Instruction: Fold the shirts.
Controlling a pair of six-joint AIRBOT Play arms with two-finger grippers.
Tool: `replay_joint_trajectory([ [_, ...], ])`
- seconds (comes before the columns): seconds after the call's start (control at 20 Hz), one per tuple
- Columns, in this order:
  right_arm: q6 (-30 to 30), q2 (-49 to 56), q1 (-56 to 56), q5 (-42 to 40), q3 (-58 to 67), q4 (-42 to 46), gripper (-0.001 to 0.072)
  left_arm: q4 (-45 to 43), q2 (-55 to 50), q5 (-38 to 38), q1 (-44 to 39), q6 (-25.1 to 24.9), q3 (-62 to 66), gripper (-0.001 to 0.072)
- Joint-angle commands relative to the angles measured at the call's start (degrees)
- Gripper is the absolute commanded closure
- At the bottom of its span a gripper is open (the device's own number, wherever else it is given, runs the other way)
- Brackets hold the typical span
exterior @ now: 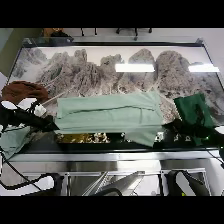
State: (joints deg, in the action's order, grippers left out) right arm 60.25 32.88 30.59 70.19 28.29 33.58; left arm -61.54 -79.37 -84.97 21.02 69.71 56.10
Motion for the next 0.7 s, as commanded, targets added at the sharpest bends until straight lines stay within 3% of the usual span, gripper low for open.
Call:
replay_joint_trajectory([
  [0.0, -9.6, 7.4, -1.1, -4.3, 7.4, -15.5, 0.0693, -0.3, -0.2, 1.6, -3.6, 2.0, 8.3, 0.0689],
  [0.35, -19.0, 35.8, -15.8, -19.8, 25.3, -18.9, 0.0693, -0.4, -17.5, 3.4, -10.3, 4.6, 28.4, 0.0689],
  [0.65, -21.4, 50.6, -17.2, -20.9, 37.6, -19.1, 0.0691, -0.3, -30.3, 3.6, -10.6, 6.0, 38.8, 0.0685],
])
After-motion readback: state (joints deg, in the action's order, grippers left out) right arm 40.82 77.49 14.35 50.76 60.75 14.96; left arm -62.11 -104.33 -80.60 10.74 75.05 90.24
